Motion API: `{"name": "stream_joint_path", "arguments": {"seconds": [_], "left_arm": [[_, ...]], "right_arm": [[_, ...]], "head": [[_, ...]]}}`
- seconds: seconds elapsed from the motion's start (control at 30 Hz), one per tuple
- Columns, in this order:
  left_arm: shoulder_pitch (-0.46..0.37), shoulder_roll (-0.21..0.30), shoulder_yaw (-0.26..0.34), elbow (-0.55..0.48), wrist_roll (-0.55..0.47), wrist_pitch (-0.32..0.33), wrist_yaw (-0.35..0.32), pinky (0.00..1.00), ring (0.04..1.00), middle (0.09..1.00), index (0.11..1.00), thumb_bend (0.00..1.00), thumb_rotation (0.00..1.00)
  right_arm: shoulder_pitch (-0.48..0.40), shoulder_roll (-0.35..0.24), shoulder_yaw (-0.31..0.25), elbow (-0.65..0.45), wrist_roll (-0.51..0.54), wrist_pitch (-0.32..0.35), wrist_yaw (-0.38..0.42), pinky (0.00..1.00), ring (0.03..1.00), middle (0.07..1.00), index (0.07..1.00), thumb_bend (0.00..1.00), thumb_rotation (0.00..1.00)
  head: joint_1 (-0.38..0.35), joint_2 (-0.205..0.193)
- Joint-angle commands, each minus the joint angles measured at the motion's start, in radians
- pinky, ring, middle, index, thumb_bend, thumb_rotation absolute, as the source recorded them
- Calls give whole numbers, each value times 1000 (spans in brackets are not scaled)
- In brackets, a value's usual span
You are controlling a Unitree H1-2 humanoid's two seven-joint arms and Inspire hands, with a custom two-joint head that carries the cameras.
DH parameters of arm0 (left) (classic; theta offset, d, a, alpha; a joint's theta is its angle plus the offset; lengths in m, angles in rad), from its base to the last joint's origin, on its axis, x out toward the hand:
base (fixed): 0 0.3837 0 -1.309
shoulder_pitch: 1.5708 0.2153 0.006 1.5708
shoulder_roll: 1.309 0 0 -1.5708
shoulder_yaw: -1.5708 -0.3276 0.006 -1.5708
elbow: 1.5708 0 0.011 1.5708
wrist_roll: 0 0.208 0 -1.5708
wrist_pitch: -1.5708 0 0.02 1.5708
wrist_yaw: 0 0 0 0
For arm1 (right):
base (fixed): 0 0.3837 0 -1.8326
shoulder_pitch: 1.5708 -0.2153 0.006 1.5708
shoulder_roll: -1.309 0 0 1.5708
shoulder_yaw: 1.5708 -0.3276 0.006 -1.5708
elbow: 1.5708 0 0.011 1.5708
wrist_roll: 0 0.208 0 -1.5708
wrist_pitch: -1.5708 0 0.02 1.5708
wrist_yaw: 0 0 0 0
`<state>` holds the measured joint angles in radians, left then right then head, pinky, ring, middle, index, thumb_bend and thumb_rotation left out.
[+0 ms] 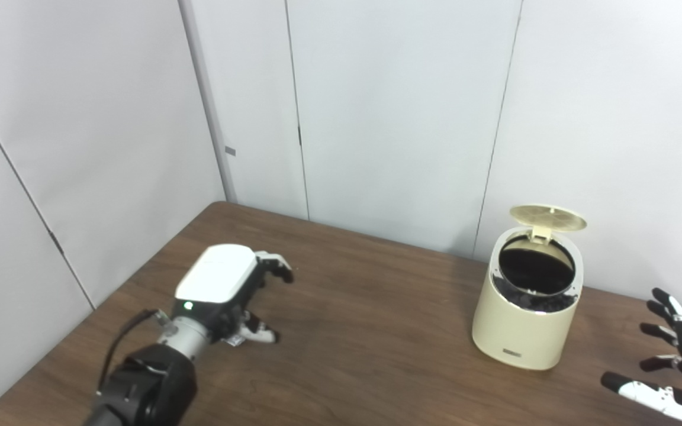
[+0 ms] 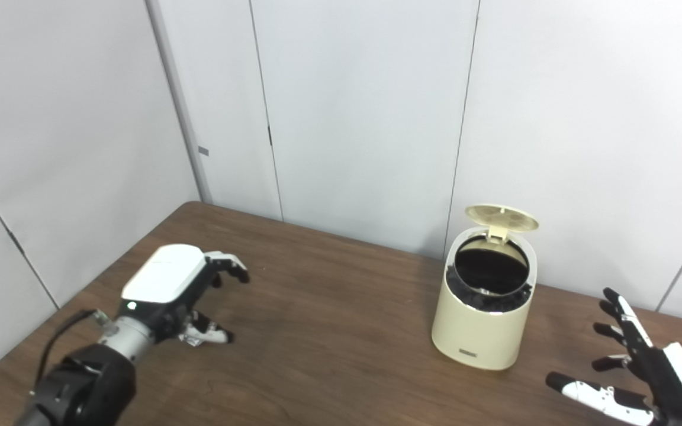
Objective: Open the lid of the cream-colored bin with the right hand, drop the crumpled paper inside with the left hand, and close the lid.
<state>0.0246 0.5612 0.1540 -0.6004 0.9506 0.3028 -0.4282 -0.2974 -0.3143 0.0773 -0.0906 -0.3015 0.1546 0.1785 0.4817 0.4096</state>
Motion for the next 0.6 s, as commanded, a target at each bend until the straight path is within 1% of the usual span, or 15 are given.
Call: {"name": "stream_joint_path", "arguments": {"seconds": [0.0,0.07,0.13,0.23,0.3,0.43,0.57], "left_arm": [[-7,31,16,-17,65,21,-36,438,630,747,758,883,31],[-9,40,21,-15,98,28,-68,446,643,765,807,888,71],[-8,55,28,-5,142,18,-78,453,638,765,824,901,96],[-3,65,39,19,182,-1,-66,452,623,749,814,932,110],[-1,66,43,35,200,-12,-62,458,631,746,809,935,132],[-1,61,50,60,229,-16,-74,456,634,741,805,936,139],[-2,62,46,85,266,-14,-92,488,660,748,792,926,149]], "right_arm": [[-29,-11,-11,-30,5,-17,-8,611,870,958,987,841,399],[-30,-11,-12,-34,1,-12,-9,615,872,956,985,845,410],[-31,-13,-10,-38,-5,-8,-9,600,868,956,984,846,415],[-33,-15,-11,-36,-9,-11,-11,575,859,956,988,853,435],[-34,-16,-13,-33,-5,-17,-11,562,853,954,987,855,435],[-35,-19,-13,-33,-6,-21,-11,560,848,950,988,861,446],[-37,-21,-14,-36,-6,-16,-8,547,842,946,991,867,451]], "head": [[-3,9],[-2,9],[0,6],[1,6],[1,7],[-1,9],[0,11]]}}
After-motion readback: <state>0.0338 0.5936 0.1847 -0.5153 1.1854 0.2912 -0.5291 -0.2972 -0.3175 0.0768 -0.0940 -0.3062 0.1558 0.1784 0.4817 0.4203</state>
